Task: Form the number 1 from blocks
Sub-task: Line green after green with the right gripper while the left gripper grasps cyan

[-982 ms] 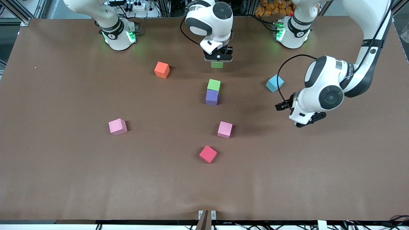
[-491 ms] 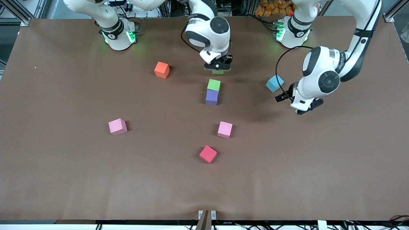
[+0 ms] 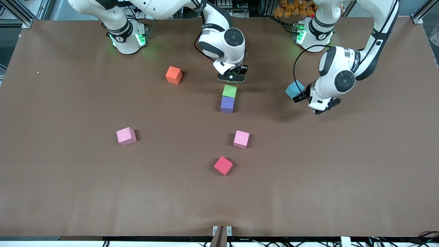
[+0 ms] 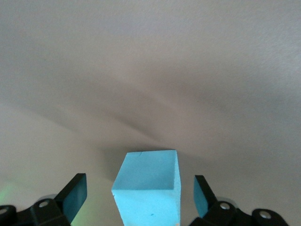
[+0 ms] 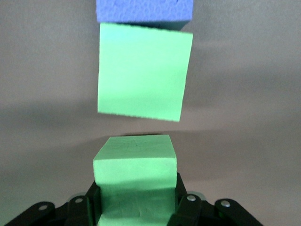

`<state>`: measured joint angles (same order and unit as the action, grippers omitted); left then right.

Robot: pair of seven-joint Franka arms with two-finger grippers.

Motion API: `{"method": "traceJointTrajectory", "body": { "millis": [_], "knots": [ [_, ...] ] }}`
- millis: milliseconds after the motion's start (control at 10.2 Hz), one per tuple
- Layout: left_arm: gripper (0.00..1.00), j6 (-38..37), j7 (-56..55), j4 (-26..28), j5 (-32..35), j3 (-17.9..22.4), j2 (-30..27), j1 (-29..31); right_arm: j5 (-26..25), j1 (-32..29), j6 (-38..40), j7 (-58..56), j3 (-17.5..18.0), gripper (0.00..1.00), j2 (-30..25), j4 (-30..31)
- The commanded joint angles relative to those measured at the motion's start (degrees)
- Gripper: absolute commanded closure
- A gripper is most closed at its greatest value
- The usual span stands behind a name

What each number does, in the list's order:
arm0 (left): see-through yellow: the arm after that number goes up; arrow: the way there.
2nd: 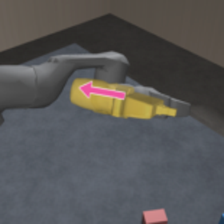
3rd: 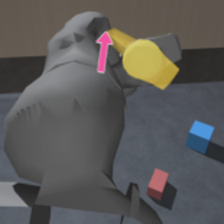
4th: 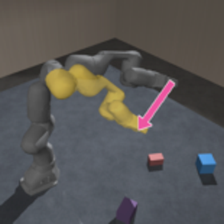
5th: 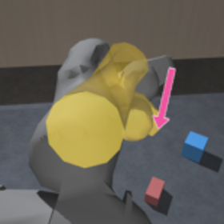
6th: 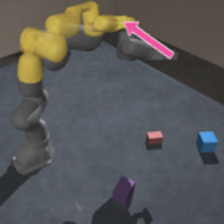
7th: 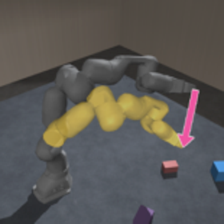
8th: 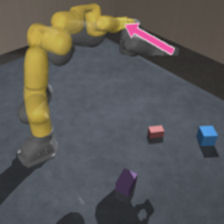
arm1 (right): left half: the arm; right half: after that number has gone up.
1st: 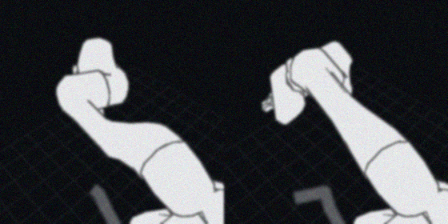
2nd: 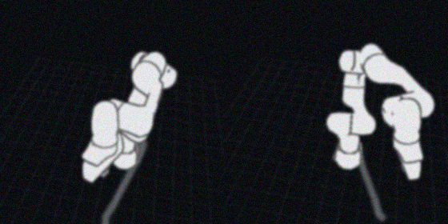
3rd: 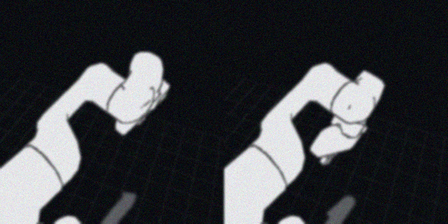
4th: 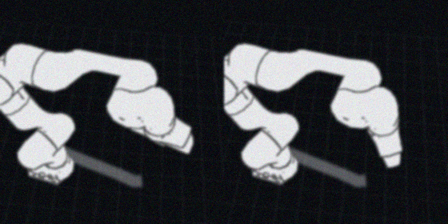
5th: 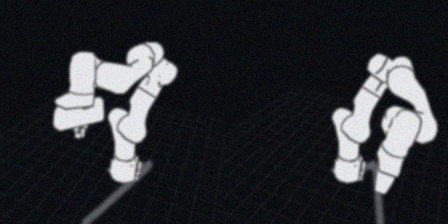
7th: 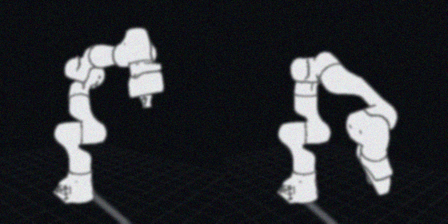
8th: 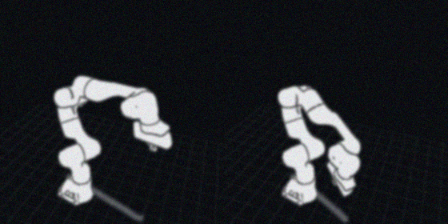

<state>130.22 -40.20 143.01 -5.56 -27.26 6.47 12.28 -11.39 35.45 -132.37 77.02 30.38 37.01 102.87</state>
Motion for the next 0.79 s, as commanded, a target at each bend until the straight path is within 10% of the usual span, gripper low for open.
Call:
{"method": "traceJointTrajectory", "body": {
  "millis": [0,589,688],
  "knots": [
    [0.0,1.3,1.3,3.5,-2.8,-0.3,-3.1,-0.2,-2.4,-0.6,-1.6,1.0,-0.3,1.0,1.0,-0.3],
    [0.0,5.8,1.3,5.2,-7.8,-1.9,-1.5,-0.6,-3.4,-1.1,-3.1,0.9,-1.3,0.96,1.3,-0.3],
    [0.0,6.9,1.3,5.4,-7.9,-2.6,-0.6,-0.6,-3.4,-1.1,-3.0,0.9,-1.5,0.59,1.3,-0.3]
  ]
}}
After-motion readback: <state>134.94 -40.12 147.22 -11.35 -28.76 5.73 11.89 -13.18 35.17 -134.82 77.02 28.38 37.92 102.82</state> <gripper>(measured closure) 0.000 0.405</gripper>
